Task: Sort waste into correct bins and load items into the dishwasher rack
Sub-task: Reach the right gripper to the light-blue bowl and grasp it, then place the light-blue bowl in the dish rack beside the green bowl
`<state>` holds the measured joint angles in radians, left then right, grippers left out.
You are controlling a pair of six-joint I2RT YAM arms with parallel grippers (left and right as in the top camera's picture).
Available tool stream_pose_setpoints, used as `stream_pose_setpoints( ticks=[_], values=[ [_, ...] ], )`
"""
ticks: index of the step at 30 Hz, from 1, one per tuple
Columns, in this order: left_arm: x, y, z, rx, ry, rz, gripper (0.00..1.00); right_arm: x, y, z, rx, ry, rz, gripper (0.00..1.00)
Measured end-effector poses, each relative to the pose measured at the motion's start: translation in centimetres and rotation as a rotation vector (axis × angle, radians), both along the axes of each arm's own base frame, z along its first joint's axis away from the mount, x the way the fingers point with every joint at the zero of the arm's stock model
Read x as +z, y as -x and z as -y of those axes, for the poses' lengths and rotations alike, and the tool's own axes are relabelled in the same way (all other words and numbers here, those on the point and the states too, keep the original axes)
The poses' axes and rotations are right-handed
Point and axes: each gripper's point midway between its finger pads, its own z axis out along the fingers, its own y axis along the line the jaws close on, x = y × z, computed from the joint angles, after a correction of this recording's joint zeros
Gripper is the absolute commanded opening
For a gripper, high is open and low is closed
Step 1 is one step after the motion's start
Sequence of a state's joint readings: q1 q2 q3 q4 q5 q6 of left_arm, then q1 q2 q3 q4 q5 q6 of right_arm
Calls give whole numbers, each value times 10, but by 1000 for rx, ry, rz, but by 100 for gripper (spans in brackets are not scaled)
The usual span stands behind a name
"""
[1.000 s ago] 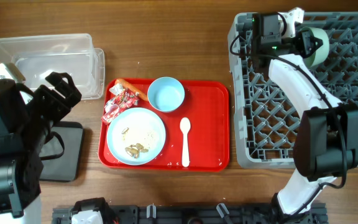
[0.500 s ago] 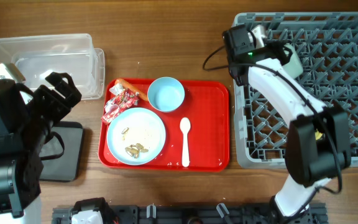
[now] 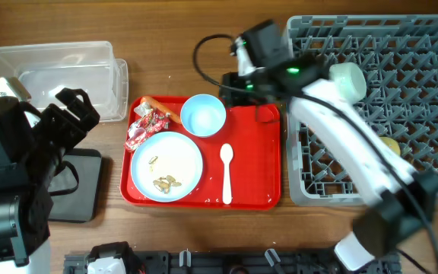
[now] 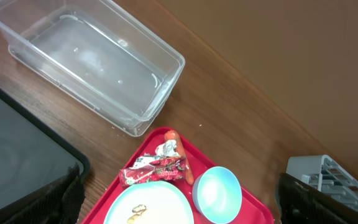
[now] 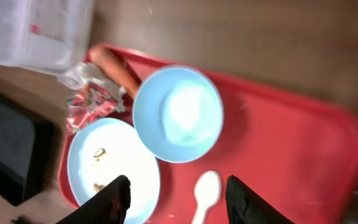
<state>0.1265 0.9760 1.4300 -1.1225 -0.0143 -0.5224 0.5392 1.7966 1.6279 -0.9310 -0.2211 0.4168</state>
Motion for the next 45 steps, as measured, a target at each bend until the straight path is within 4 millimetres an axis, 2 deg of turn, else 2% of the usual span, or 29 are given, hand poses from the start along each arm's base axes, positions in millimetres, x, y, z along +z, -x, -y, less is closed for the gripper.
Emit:
stream_pose_setpoints(
  ticks=[2,4,6,8,11,15,17,19,21,23,24,25,27,28,29,30,31,36,38,40,45],
  values=[
    [0,0,0,0,0,0,100,-50,-2,-14,-39,18,-127,51],
    [0,0,0,0,0,0,100,-89,-5,-20,-75,35,-205,49],
    [0,0,0,0,0,0,100,-127,-8,-21,-114,66,-263,36],
    [0,0,0,0,0,0,100,-141,-9,-20,-130,79,-284,29],
    [0,0,0,0,0,0,100,-144,-11,-15,-163,109,-277,4],
    [0,0,0,0,0,0,100,-147,-10,-1,-200,160,-285,4],
    [0,0,0,0,0,0,100,-146,-11,13,-222,196,-286,4],
    [0,0,0,0,0,0,100,-135,-20,28,-235,223,-239,4],
    [0,0,0,0,0,0,100,-90,-38,50,-258,253,-88,4],
    [0,0,0,0,0,0,100,-29,-53,76,-302,300,117,4],
    [0,0,0,0,0,0,100,17,-57,96,-356,339,260,4],
    [0,0,0,0,0,0,100,75,-57,130,-460,412,437,4],
    [0,0,0,0,0,0,100,133,-49,174,-596,535,609,4],
    [0,0,0,0,0,0,100,158,-42,206,-681,666,680,4],
    [0,0,0,0,0,0,100,167,-39,227,-724,756,698,4],
    [0,0,0,0,0,0,100,171,-37,250,-769,868,697,4],
    [0,0,0,0,0,0,100,167,-37,289,-828,1053,651,4],
    [0,0,0,0,0,0,100,135,-49,375,-925,1359,466,4],
    [0,0,0,0,0,0,100,120,-57,389,-887,1446,405,4],
    [0,0,0,0,0,0,100,105,-66,390,-820,1509,356,4],
    [0,0,0,0,0,0,100,81,-72,396,-731,1580,270,4]
  ],
)
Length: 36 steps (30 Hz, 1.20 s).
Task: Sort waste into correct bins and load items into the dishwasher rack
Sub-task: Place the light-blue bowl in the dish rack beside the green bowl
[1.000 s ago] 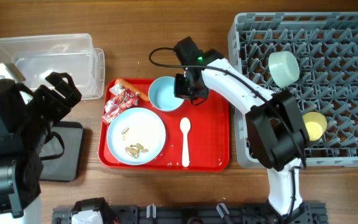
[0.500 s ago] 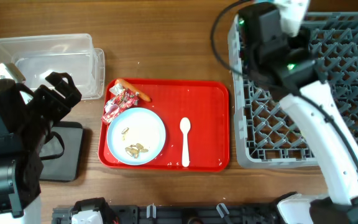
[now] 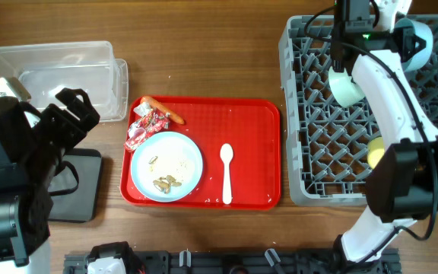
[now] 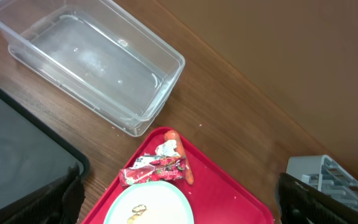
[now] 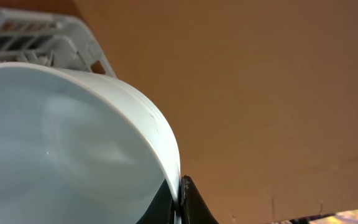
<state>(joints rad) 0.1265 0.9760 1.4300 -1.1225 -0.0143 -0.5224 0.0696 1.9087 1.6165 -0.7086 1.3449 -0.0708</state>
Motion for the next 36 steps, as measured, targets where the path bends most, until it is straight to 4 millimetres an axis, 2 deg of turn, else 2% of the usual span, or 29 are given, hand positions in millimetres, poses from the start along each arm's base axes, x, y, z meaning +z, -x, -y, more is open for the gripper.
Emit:
stream_pose_setpoints(
  ticks=[3,8,13,16,19,23,26,27,28,29,30,31,32,36],
  values=[
    [0,0,0,0,0,0,100,-16,3,6,-10,8,-57,4],
    [0,0,0,0,0,0,100,-39,20,44,-92,13,-107,4],
    [0,0,0,0,0,0,100,-37,16,57,-104,22,-88,4],
    [0,0,0,0,0,0,100,-37,20,68,-123,23,-111,4],
    [0,0,0,0,0,0,100,-41,22,69,-125,23,-129,4],
    [0,0,0,0,0,0,100,-66,32,68,-124,27,-191,4],
    [0,0,0,0,0,0,100,-66,27,59,-99,29,-190,5],
    [0,0,0,0,0,0,100,-67,24,54,-83,28,-192,8],
    [0,0,0,0,0,0,100,-68,21,47,-67,30,-198,17],
    [0,0,0,0,0,0,100,-70,18,39,-44,30,-206,53],
    [0,0,0,0,0,0,100,-71,15,30,-20,30,-215,79],
    [0,0,0,0,0,0,100,-72,11,22,2,33,-223,93],
    [0,0,0,0,0,0,100,-72,8,14,22,37,-232,100],
    [0,0,0,0,0,0,100,-55,-7,-14,60,100,-170,100]
  ],
)
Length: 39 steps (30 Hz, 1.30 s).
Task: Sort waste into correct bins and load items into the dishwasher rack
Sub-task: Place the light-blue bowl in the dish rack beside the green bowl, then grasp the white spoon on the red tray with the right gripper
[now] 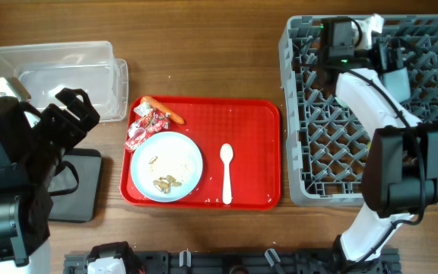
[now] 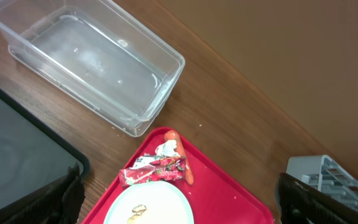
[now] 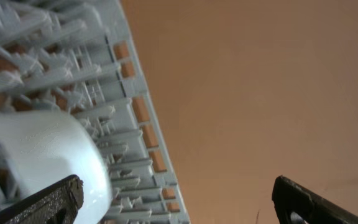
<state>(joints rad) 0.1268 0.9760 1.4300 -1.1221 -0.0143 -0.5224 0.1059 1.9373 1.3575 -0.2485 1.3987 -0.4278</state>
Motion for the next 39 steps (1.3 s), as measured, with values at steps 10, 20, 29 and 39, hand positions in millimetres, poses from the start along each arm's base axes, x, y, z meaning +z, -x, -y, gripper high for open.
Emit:
stream_pose_setpoints(
  ticks=[10,20,29,39],
  values=[
    [0,0,0,0,0,0,100,164,6,-168,388,-18,383,100],
    [0,0,0,0,0,0,100,18,68,-369,1062,-388,-116,87],
    [0,0,0,0,0,0,100,-73,154,-391,451,-1527,-185,63],
    [0,0,0,0,0,0,100,-154,235,-397,1,-1701,-492,54]
  ],
)
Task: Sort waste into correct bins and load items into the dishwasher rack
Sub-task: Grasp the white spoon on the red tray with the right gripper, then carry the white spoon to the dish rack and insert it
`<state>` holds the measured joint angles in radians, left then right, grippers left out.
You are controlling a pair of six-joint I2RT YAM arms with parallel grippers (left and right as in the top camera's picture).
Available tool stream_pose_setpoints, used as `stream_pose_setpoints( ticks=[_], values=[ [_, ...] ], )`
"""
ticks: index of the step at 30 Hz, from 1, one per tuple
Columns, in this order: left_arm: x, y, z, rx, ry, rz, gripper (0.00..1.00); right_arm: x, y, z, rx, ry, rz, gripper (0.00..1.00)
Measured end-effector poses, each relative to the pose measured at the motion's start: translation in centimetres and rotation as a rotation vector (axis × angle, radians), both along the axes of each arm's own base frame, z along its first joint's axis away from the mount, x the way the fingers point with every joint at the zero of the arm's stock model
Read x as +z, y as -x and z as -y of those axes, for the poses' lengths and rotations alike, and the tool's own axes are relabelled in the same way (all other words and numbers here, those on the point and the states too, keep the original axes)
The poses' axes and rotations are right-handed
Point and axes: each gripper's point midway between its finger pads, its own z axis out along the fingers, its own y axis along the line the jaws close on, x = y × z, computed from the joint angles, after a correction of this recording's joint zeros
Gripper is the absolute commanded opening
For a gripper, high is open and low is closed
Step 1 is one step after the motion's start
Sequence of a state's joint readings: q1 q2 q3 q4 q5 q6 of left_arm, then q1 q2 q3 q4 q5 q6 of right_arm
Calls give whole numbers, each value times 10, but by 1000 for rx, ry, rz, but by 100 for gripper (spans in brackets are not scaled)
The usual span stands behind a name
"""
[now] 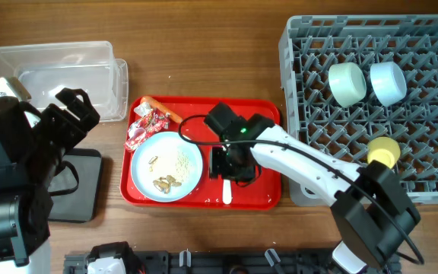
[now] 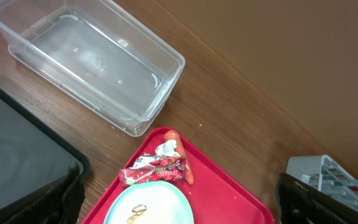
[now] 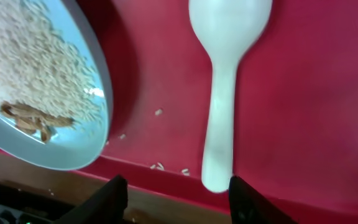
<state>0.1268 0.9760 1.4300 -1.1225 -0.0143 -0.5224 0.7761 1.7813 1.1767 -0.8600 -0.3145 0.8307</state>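
Observation:
A white spoon (image 3: 225, 93) lies on the red tray (image 1: 261, 122), right of a pale blue plate (image 1: 166, 165) with food scraps. My right gripper (image 3: 179, 202) hangs open just above the spoon's handle; in the overhead view the right gripper (image 1: 233, 164) hides most of the spoon. A red wrapper (image 1: 141, 129) and an orange sausage (image 1: 162, 108) lie at the tray's back left. The grey dishwasher rack (image 1: 432, 46) holds a blue bowl (image 1: 388, 82), a white cup (image 1: 347, 84) and a yellow item (image 1: 382, 151). My left gripper (image 2: 179, 211) is open, high above the table's left side.
A clear plastic bin (image 1: 52, 76) stands at the back left, and a black bin (image 1: 82, 183) in front of it lies partly under my left arm. Rice grains are scattered on the tray near the spoon.
My right gripper was open over the back of the rack, beside the bowl set there. Now it is over the tray, open above the spoon. The left arm has not moved.
My right gripper was open above the blue bowl on the tray. Then it was shut on the bowl's rim over the rack's back. Then it was open with the bowl in the rack. Now it hangs over the spoon.

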Motion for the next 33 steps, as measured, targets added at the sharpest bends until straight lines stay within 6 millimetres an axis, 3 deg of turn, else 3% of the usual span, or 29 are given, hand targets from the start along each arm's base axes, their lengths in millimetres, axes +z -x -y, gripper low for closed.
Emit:
stream_pose_setpoints(
  ticks=[3,9,13,16,22,33],
  values=[
    [0,0,0,0,0,0,100,-8,7,2,-28,-2,-34,54],
    [0,0,0,0,0,0,100,-21,-10,-2,-87,-22,-23,57],
    [0,0,0,0,0,0,100,-25,-45,15,-202,-24,19,62],
    [0,0,0,0,0,0,100,-24,-67,11,-168,-60,115,56],
    [0,0,0,0,0,0,100,-39,-64,11,-107,-28,119,54],
    [0,0,0,0,0,0,100,-43,-65,14,41,44,217,46]
  ],
)
